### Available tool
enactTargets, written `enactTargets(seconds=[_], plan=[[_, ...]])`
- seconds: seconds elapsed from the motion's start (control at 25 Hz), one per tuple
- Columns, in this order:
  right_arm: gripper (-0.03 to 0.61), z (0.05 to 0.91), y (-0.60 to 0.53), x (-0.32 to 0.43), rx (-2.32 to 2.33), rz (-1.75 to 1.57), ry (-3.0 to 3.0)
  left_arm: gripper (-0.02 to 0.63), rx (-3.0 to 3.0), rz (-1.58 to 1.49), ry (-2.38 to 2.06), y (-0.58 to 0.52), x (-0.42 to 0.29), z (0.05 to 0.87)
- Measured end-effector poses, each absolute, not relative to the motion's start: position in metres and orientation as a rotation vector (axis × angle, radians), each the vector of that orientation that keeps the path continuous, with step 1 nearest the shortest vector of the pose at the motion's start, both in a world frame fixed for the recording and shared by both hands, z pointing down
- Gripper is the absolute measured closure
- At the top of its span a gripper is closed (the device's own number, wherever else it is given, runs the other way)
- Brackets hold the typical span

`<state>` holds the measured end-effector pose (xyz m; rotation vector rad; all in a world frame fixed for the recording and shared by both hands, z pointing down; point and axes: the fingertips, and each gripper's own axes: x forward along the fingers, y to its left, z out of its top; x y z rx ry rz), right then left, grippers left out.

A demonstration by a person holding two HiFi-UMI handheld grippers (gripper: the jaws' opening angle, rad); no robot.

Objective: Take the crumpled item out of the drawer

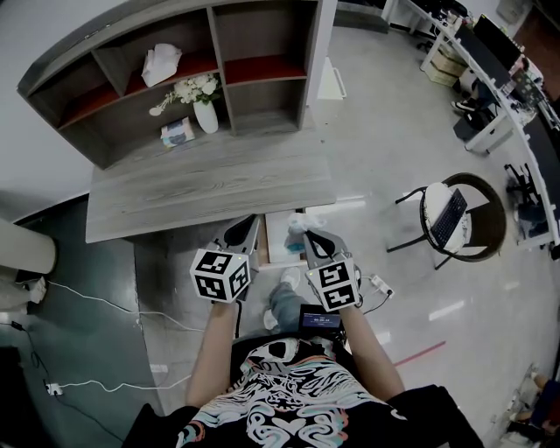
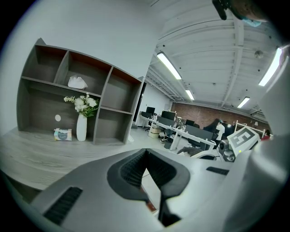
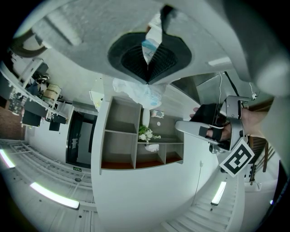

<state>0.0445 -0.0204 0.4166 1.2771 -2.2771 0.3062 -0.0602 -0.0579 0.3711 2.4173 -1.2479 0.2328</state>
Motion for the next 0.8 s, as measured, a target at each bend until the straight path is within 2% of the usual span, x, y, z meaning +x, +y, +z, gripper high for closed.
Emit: enactTargets(seconds=[0.8], plan=[[0.569, 0.430, -0.022, 0.064, 1.289, 0.325, -2.251, 0.611, 2.406, 0.249, -1.236, -0.064, -0.051, 0.379]])
